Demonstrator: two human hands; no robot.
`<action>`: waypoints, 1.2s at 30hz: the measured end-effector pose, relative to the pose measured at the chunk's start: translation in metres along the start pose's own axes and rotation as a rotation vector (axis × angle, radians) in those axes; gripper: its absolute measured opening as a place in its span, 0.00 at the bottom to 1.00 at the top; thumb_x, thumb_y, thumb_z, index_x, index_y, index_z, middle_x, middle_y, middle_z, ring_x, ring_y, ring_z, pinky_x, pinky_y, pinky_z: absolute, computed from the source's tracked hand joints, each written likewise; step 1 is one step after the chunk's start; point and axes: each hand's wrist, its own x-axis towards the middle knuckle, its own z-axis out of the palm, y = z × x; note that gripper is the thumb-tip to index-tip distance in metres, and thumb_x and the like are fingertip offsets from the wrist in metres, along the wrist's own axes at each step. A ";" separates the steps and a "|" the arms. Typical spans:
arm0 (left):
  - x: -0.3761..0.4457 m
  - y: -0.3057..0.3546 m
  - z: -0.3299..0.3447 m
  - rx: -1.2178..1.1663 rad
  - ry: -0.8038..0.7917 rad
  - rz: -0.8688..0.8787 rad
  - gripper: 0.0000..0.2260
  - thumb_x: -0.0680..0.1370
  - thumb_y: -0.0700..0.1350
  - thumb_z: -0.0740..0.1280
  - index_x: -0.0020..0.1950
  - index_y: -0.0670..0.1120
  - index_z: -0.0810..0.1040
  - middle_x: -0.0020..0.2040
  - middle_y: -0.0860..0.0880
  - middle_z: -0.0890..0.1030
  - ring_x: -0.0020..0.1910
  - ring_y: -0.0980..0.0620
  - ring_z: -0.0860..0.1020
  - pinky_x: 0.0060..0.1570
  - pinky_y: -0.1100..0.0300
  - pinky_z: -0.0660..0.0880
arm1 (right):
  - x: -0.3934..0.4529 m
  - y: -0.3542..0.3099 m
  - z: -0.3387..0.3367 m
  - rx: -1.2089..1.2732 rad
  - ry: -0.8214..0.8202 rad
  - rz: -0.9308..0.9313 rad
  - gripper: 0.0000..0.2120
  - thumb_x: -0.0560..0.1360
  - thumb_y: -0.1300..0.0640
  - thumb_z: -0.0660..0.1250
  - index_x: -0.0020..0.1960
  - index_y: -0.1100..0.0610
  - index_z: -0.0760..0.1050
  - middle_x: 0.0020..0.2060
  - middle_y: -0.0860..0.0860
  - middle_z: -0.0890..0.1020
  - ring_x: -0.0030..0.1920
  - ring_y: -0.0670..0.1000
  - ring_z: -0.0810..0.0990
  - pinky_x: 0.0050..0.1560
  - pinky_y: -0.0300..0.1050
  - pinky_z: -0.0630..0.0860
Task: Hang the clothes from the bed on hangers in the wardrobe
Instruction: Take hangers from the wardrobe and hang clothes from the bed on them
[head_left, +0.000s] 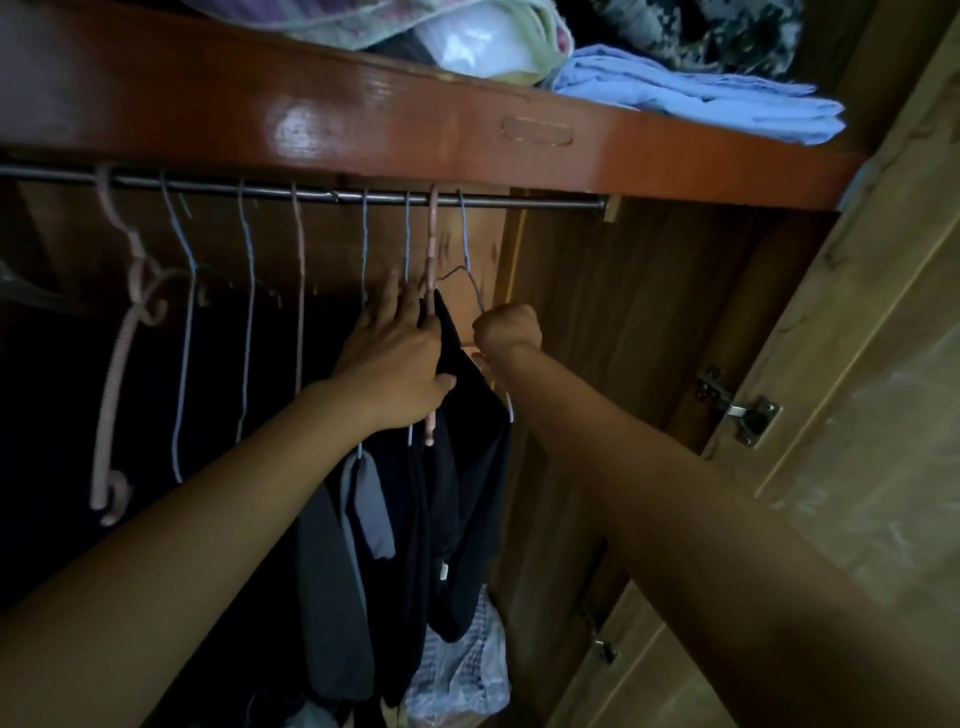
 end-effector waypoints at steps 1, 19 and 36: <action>0.000 0.000 -0.001 -0.008 0.006 0.002 0.36 0.79 0.58 0.62 0.80 0.43 0.52 0.80 0.40 0.43 0.77 0.41 0.34 0.75 0.43 0.47 | 0.000 0.000 -0.003 0.065 0.054 0.019 0.16 0.78 0.61 0.62 0.64 0.65 0.75 0.52 0.56 0.79 0.50 0.55 0.80 0.54 0.50 0.80; 0.009 0.031 0.003 -0.304 0.087 0.079 0.32 0.81 0.53 0.63 0.79 0.42 0.55 0.80 0.44 0.53 0.79 0.45 0.42 0.76 0.47 0.50 | -0.031 0.043 -0.125 0.233 0.096 -0.054 0.13 0.79 0.53 0.69 0.37 0.57 0.77 0.20 0.45 0.74 0.18 0.40 0.70 0.17 0.33 0.62; 0.004 0.131 0.043 -0.607 -0.032 0.252 0.25 0.83 0.50 0.59 0.79 0.47 0.58 0.79 0.47 0.60 0.79 0.49 0.54 0.76 0.49 0.55 | -0.126 0.130 -0.237 0.040 0.245 -0.238 0.18 0.80 0.55 0.68 0.33 0.59 0.77 0.25 0.48 0.68 0.29 0.48 0.63 0.29 0.40 0.58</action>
